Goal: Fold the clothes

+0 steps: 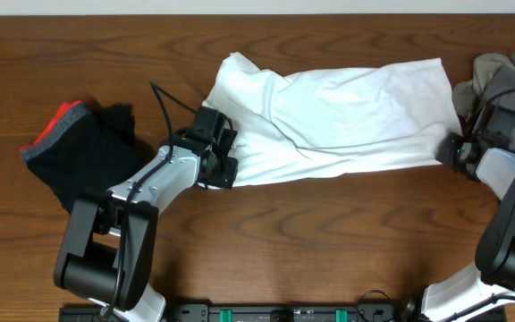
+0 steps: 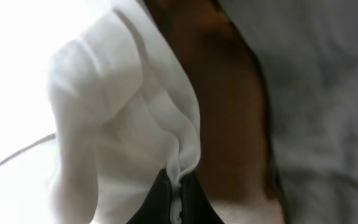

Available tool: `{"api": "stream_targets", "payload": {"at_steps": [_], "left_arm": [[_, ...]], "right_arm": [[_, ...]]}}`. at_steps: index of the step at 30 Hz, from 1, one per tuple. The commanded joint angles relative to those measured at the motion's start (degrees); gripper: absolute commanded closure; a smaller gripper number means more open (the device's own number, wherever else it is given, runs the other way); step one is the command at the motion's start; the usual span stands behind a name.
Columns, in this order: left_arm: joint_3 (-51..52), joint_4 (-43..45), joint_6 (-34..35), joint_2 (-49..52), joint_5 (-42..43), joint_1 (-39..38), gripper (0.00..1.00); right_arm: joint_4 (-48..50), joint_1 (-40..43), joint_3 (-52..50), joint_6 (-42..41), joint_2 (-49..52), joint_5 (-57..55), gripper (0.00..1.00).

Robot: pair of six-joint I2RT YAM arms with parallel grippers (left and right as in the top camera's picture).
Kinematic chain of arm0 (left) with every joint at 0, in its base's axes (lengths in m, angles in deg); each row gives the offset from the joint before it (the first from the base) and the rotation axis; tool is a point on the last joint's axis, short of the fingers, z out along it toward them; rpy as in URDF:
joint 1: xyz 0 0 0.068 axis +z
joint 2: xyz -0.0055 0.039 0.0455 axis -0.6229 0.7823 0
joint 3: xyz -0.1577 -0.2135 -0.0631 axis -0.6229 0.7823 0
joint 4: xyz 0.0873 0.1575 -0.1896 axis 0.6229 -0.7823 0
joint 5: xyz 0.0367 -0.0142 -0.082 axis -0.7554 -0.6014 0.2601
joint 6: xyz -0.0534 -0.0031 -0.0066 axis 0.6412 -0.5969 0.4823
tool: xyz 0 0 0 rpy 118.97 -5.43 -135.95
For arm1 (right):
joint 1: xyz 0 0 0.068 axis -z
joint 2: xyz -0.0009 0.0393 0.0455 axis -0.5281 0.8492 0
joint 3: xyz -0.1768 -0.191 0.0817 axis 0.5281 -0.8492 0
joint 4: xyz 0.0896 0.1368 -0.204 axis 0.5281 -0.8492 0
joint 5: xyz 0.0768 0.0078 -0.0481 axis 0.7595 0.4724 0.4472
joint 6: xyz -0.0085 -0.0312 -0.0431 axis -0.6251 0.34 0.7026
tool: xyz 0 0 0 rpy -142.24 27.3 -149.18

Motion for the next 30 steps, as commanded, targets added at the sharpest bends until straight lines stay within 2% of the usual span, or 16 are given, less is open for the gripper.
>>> {"api": "stream_targets", "payload": {"at_steps": [1,6,20,30], "left_arm": [[0.3,-1.1,2.2,0.6,-5.0,0.6,0.94],[1.1,-2.7,7.5,0.6,-5.9,2.5,0.94],[10.3,-2.3,9.7,0.6,-5.8,3.4,0.94],[10.9,-6.1,13.2,0.1,-5.8,3.4,0.94]], "right_arm": [[-7.4,0.3,-3.3,-6.4,3.3,-13.1,0.99],[-13.5,0.3,-3.3,-8.2,3.3,-17.0,0.99],[-26.3,0.2,-3.5,-10.8,3.3,-16.7,0.99],[-28.1,0.2,-6.7,-10.8,3.3,-14.1,0.99]]}}
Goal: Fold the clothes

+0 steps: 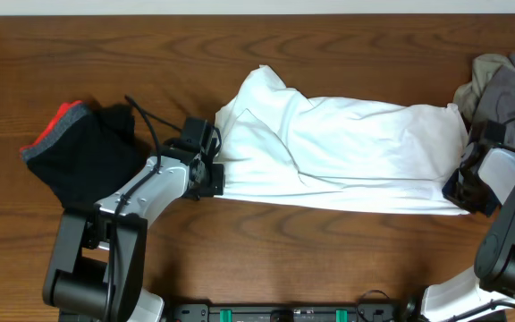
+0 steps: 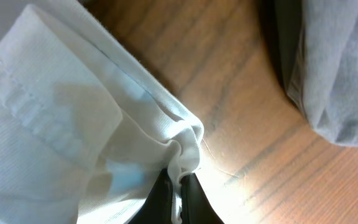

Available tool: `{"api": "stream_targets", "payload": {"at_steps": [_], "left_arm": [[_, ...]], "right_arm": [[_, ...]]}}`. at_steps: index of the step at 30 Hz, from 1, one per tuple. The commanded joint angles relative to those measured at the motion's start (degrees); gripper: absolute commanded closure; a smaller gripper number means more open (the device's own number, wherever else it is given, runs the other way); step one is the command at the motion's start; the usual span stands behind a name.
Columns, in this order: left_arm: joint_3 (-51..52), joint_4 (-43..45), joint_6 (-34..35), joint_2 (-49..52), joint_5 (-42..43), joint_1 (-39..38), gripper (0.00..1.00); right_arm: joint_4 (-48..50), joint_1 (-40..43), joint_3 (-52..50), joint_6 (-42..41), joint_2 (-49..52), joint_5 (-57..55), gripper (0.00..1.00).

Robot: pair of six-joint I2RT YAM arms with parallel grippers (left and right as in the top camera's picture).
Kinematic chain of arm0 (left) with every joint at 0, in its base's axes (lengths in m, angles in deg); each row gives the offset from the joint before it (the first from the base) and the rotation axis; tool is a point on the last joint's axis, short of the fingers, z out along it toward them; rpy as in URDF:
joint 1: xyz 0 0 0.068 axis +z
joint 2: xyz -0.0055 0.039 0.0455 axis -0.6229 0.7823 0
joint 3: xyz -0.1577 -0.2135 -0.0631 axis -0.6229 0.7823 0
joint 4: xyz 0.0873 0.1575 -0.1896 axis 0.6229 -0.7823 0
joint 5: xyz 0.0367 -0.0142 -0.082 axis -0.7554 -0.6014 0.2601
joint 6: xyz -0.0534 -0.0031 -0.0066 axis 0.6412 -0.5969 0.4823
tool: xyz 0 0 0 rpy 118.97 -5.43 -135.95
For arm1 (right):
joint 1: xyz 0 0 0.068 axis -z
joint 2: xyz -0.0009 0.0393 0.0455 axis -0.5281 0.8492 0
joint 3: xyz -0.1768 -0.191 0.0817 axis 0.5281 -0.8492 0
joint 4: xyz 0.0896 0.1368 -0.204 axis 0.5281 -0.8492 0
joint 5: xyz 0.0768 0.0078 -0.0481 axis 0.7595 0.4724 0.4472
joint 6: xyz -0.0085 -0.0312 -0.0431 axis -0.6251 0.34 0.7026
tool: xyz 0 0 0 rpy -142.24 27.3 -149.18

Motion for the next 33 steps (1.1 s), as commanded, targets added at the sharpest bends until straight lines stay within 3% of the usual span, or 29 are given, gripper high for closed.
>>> {"api": "stream_targets", "payload": {"at_steps": [1,10,23,33], "left_arm": [[5.3,-4.2,2.7,3.7,-3.1,0.7,0.94],[5.3,-4.4,8.0,-3.9,-3.1,5.0,0.94],[5.3,-1.4,6.8,-17.3,-0.6,6.9,0.94],[5.3,2.5,0.3,-26.8,8.9,6.2,0.89]], "right_arm": [[-1.1,0.2,-6.9,-0.9,5.2,6.4,0.99],[0.3,0.2,-8.1,-0.9,5.2,6.5,0.99],[3.2,0.2,-7.3,0.6,4.2,13.5,0.99],[2.1,0.2,-7.0,1.0,-10.0,18.6,0.88]]}}
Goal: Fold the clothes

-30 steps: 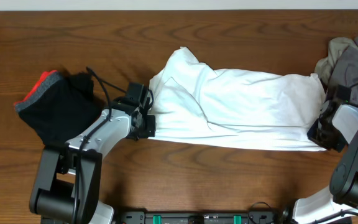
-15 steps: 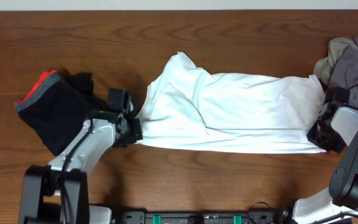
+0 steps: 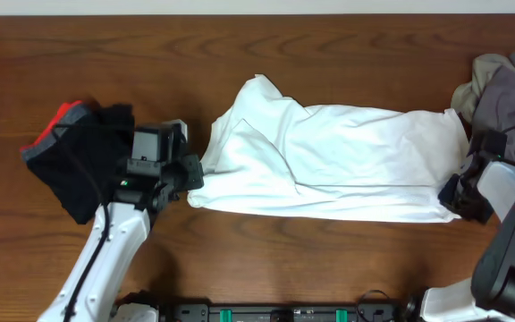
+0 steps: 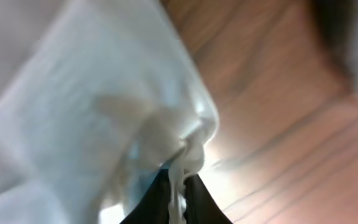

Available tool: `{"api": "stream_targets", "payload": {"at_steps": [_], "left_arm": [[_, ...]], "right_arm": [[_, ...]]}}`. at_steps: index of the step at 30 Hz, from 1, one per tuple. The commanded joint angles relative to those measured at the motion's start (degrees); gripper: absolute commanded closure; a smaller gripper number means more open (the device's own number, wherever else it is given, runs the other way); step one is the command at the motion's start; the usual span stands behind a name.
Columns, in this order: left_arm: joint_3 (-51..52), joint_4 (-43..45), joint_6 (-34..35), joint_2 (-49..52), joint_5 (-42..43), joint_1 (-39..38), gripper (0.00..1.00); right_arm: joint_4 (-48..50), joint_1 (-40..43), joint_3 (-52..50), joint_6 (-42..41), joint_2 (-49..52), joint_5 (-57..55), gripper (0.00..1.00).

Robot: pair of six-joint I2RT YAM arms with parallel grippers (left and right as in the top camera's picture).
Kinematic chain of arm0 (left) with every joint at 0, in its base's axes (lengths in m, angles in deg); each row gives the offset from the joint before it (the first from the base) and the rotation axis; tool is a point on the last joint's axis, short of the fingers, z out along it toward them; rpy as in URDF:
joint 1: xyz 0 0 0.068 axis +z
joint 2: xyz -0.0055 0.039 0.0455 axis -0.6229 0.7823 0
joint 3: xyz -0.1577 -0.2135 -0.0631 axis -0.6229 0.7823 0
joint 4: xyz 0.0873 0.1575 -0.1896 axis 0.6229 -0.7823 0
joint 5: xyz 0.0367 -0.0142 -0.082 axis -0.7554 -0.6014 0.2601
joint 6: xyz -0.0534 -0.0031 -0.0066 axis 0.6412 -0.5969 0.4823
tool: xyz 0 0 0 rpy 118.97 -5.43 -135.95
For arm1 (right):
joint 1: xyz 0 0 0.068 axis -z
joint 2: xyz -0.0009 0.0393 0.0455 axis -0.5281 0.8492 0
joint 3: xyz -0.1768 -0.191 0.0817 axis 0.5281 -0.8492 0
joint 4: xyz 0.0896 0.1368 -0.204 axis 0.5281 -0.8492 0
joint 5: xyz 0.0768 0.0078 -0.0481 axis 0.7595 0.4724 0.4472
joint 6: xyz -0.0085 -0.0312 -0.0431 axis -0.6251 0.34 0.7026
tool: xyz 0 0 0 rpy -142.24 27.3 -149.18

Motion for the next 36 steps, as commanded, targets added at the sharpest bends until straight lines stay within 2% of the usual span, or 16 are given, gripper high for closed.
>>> {"api": "stream_targets", "payload": {"at_steps": [1,7,11,17,31,36], "left_arm": [[0.2,0.3,-4.6,-0.4,5.0,-1.0,0.90],[0.2,0.7,-9.9,2.9,6.0,-7.0,0.89],[0.2,2.7,-10.0,6.6,5.9,-9.7,0.89],[0.2,5.4,-10.0,10.8,5.9,-9.9,0.89],[0.2,9.5,-10.0,17.4,5.9,-10.0,0.88],[0.2,9.9,-10.0,19.9,5.9,-10.0,0.89]], "right_arm": [[-0.7,-0.1,-1.7,0.3,-4.5,11.6,0.86],[-1.6,-0.1,-1.7,0.4,-11.8,13.3,0.77],[-2.4,0.0,-1.7,1.8,-14.3,13.0,0.73],[-4.0,0.0,-1.7,1.8,-14.6,9.6,0.72],[-3.2,-0.1,-1.9,1.8,-10.3,10.8,0.70],[-0.9,-0.1,-1.9,1.8,-8.3,12.2,0.73]]}}
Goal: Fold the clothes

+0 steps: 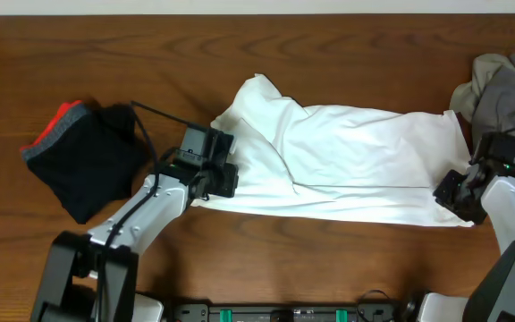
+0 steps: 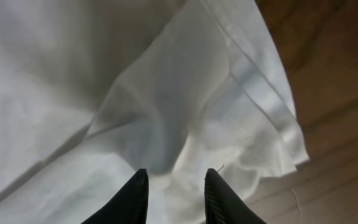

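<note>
A white garment (image 1: 356, 161) lies spread across the middle of the wooden table, bunched at its far left. In the overhead view my left gripper (image 1: 224, 176) rests on its near left edge, and its jaws are hidden under the wrist. My right gripper (image 1: 450, 192) sits at the garment's near right corner. In the right wrist view the right gripper (image 2: 176, 173) stands open just over the white garment's hemmed corner (image 2: 253, 112), holding nothing.
A folded black garment with a red and grey band (image 1: 83, 156) lies at the left. A crumpled grey garment (image 1: 503, 89) sits at the far right corner, close behind my right arm. Bare wood (image 1: 329, 259) runs along the front.
My right gripper was shut on the white garment's corner and now stands open over it. My left gripper has shifted right, from beyond the garment's left edge onto the cloth.
At first both grippers were at the white garment's near corners, the right shut on its corner, with the cloth lying farther back. Then the near edge lay closer to the front, then stretched wide. Now the garment lies flat and the right gripper has let go.
</note>
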Available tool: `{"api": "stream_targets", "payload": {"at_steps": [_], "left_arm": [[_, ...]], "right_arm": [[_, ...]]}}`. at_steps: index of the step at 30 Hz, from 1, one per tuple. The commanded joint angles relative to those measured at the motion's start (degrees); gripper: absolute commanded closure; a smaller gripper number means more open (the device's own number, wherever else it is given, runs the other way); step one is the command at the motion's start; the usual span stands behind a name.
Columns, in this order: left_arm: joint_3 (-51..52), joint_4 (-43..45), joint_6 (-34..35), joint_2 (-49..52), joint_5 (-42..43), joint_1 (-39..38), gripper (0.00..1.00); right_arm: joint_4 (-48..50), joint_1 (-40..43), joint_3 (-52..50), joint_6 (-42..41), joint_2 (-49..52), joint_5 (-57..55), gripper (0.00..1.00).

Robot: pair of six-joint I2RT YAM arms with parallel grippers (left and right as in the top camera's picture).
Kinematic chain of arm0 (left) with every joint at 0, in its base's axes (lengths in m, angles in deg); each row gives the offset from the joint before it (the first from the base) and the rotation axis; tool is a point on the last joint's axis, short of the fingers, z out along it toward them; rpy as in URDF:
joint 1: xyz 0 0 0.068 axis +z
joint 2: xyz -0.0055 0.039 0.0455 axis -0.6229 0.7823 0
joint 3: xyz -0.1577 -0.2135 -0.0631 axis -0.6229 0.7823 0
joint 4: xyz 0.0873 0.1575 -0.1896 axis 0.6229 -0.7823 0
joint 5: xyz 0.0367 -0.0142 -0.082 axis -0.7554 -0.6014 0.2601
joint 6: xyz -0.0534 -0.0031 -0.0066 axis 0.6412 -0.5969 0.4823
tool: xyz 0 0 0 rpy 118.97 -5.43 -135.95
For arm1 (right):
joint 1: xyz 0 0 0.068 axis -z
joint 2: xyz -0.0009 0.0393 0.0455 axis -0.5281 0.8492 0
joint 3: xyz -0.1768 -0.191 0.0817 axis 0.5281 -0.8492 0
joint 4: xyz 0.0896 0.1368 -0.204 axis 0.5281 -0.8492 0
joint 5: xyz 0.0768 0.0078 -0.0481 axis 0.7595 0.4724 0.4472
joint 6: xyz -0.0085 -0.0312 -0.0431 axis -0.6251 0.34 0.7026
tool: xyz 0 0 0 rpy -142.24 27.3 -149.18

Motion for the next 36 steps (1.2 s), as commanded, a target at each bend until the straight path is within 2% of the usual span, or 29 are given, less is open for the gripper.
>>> {"api": "stream_targets", "payload": {"at_steps": [1,4,11,24,26,28,33,36], "left_arm": [[0.2,0.2,-0.8,1.5,0.5,-0.1,0.89],[0.2,0.2,-0.8,2.1,0.5,-0.1,0.89],[0.2,0.0,-0.8,2.1,0.5,-0.1,0.89],[0.2,-1.0,-0.8,2.1,0.5,-0.1,0.89],[0.2,-1.2,-0.8,2.1,0.5,-0.1,0.89],[0.2,-1.1,-0.8,2.1,0.5,-0.1,0.89],[0.2,-1.1,-0.8,2.1,0.5,-0.1,0.89],[0.2,-1.1,-0.8,2.1,0.5,-0.1,0.89]], "right_arm": [[1.4,-0.1,-0.3,0.8,1.3,1.6,0.76],[3.3,-0.1,-0.3,0.8,1.6,2.1,0.91],[4.4,0.0,-0.3,0.3,1.6,2.0,0.99],[16.5,0.5,-0.3,-16.8,1.6,2.1,0.98],[17.1,0.5,-0.3,-17.0,1.6,2.0,0.96],[17.2,0.5,-0.3,-17.0,1.6,1.3,0.87],[17.2,0.5,-0.3,-14.8,1.6,1.9,0.84],[17.7,0.4,-0.3,-7.5,1.6,7.4,0.85]]}}
